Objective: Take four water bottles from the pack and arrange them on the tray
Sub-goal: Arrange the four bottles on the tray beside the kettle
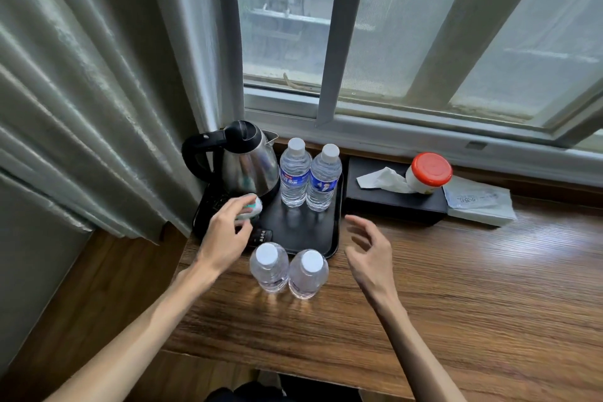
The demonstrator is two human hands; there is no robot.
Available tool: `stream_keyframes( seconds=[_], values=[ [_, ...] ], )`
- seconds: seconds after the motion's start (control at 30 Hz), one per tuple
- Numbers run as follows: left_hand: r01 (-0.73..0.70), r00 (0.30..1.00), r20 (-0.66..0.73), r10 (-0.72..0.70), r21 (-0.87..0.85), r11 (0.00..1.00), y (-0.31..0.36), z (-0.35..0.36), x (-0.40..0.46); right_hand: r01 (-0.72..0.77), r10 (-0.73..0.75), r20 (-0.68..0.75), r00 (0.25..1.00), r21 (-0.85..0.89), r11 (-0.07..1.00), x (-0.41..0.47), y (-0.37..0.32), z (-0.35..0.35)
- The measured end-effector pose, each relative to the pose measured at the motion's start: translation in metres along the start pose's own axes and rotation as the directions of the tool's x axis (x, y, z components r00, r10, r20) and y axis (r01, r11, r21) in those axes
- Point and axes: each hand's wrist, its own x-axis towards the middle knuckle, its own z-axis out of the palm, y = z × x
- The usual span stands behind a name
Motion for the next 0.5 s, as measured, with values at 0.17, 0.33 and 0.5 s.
stream_keyframes(
  seconds=[0.17,0.33,0.5],
  values=[
    [0.138,0.963,0.249,-0.101,-0.140,0.980,-0.010,-0.019,-0.045,0.009,0.001,0.182,0.983,-0.057,0.998,-0.043,0.014,-0.002],
    [0.138,0.872,0.486,-0.056,-0.135,0.981,-0.022,-0.011,-0.066,-0.006,0.049,0.364,0.930,-0.117,0.993,-0.068,0.016,0.007],
    [0.166,0.913,0.398,-0.083,-0.177,0.970,-0.016,0.009,-0.074,-0.021,0.042,0.314,0.948,-0.070,0.997,-0.076,0.012,0.031]
  ],
)
